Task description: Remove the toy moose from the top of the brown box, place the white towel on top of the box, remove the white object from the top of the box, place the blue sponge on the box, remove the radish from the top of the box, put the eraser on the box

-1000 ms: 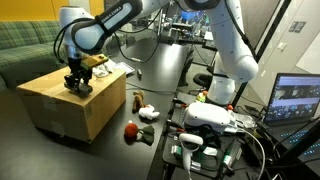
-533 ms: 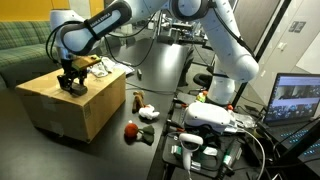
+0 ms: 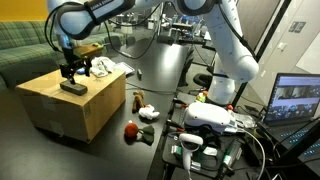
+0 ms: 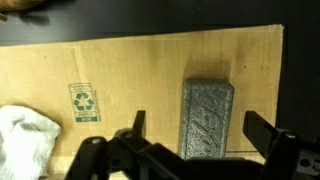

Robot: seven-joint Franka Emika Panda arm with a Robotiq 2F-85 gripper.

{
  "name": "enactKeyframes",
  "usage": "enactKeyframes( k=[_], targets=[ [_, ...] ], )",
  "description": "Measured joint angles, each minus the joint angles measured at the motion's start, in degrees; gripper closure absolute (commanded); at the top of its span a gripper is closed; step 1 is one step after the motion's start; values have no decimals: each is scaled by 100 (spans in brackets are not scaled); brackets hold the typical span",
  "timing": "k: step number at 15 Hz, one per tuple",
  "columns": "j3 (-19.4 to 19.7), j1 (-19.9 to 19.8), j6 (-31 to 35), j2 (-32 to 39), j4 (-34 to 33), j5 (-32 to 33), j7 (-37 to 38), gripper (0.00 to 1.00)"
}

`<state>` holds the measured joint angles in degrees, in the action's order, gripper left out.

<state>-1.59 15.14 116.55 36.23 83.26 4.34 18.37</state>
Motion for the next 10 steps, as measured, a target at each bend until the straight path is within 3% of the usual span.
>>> enactKeyframes(
  k=[4, 10],
  targets=[
    [-61, -91, -573, -1024, 715, -7, -241, 0],
    [-150, -222, -1319, -2845, 2342, -27, -373, 0]
  ],
)
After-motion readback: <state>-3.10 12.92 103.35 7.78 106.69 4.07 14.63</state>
